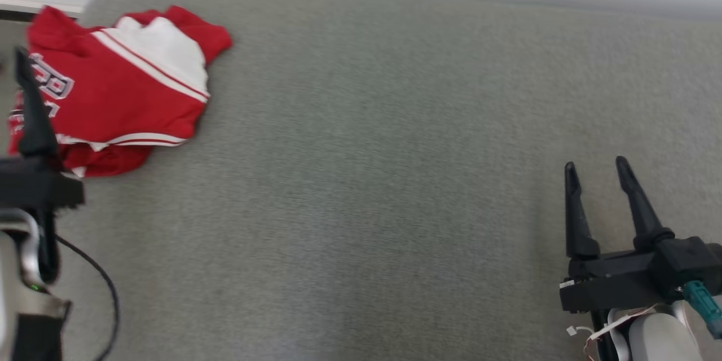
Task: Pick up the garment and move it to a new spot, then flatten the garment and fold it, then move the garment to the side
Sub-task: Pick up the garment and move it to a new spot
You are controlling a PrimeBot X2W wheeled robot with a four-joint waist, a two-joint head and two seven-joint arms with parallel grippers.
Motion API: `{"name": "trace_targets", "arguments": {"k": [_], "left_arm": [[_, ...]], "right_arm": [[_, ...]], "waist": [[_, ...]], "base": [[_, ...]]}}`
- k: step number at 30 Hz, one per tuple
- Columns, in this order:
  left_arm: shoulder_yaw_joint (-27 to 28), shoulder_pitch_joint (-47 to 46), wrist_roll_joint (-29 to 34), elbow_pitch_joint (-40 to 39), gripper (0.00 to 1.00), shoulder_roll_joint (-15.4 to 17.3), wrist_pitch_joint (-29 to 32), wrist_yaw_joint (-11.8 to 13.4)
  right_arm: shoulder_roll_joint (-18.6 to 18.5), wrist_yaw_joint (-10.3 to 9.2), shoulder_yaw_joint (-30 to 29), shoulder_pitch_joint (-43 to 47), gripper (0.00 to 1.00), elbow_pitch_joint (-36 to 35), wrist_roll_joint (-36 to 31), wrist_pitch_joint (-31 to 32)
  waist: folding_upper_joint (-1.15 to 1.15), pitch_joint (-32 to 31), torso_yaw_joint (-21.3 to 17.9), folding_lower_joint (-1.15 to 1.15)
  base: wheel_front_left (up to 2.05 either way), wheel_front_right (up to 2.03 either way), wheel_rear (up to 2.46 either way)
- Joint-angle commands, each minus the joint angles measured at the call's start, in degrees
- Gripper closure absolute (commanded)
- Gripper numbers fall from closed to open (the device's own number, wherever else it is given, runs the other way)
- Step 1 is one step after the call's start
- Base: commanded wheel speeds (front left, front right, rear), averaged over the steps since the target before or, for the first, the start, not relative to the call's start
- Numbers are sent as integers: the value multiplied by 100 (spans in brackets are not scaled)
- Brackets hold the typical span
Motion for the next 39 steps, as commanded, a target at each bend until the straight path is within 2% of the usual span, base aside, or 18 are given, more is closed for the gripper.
{"name": "trace_targets", "arguments": {"k": [1, 7, 13, 20, 29, 30, 31, 39], "left_arm": [[53, -164, -68, 87, 0, 82, 44, -10], [102, -753, -231, 672, 0, 511, 426, -37], [-37, -1058, -301, 1290, 0, 821, 968, -59], [-88, -1282, -388, 2060, 0, 1073, 1563, -44], [-286, -1407, -555, 3039, 0, 1176, 2194, -82], [-289, -1417, -591, 3106, 62, 1175, 2213, -83], [-307, -1430, -589, 3186, 100, 1199, 2224, -85], [-417, -1602, -509, 3448, 100, 1322, 1686, -62]], "right_arm": [[-17, -12, -50, -60, 0, -54, -54, -4], [11, -12, -255, -88, 0, -251, -115, -4], [-24, -12, -281, -145, 0, -345, -122, -3], [-45, -12, -270, -211, 0, -401, -120, -4], [16, -12, -215, -183, 0, -331, -110, -3], [21, -12, -211, -183, 0, -327, -107, -4], [24, -12, -200, -187, 0, -319, -108, -4], [42, -12, -177, -171, 0, -265, -67, -4]], "waist": [[-1, 665, -695, -1], [-1, 978, -1045, -1], [-1, 1194, -1197, -1], [-1, 1271, -1266, -1], [-1, 1152, -1336, -1], [-1, 1141, -1343, -1], [-1, 1131, -1353, -1], [-1, 978, -1398, -1]], "base": [[0, 0, 0], [0, 0, 0], [0, 0, 0], [0, 0, 0], [0, 0, 0], [0, 0, 0], [0, 0, 0], [0, 0, 0]]}}
